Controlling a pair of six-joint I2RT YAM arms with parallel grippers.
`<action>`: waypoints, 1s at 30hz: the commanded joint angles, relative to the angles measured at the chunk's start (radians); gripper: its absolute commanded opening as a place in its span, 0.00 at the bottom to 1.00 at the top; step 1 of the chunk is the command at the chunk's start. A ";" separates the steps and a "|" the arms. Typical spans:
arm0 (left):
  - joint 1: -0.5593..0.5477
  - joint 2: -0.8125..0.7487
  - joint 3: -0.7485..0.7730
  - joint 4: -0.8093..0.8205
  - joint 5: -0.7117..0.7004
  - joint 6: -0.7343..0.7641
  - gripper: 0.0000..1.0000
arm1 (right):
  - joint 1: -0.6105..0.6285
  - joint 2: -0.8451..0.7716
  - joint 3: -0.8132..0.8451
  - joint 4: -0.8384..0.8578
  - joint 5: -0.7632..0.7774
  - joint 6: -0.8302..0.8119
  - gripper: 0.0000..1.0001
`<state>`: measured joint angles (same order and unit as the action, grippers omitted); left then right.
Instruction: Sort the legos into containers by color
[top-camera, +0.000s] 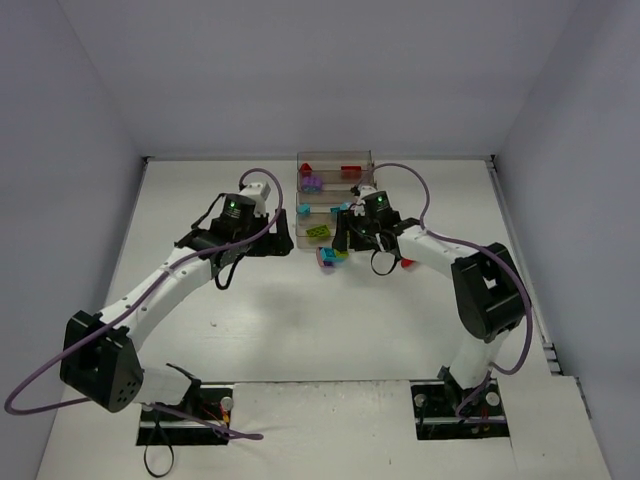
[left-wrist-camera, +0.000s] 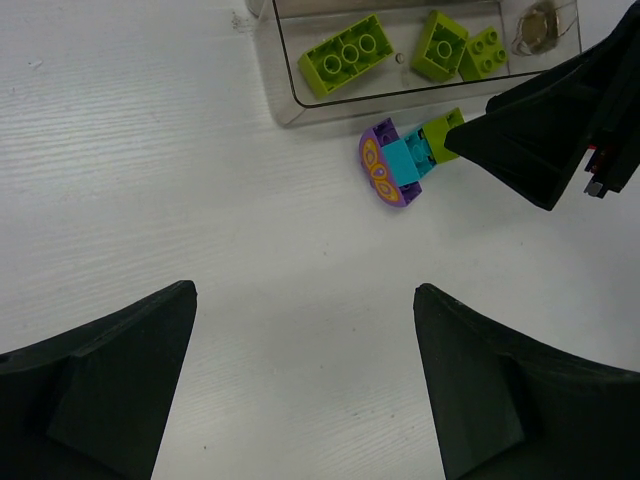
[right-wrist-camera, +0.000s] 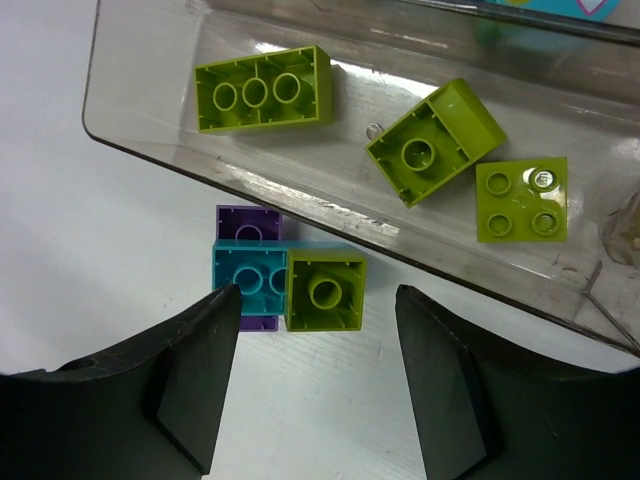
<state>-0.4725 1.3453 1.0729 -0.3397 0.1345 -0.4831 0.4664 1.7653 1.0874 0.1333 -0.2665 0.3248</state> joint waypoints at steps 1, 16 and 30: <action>-0.006 -0.012 0.036 0.033 0.011 -0.012 0.83 | -0.005 0.005 0.020 0.029 0.000 0.022 0.60; -0.008 -0.008 0.027 0.025 0.022 -0.014 0.83 | -0.023 0.074 0.003 0.083 -0.088 0.017 0.45; -0.034 0.035 0.050 0.123 0.109 -0.170 0.83 | -0.005 -0.168 -0.053 0.179 -0.142 -0.052 0.00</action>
<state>-0.4934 1.3838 1.0729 -0.3149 0.2031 -0.5774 0.4534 1.7355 1.0195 0.1989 -0.3756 0.2955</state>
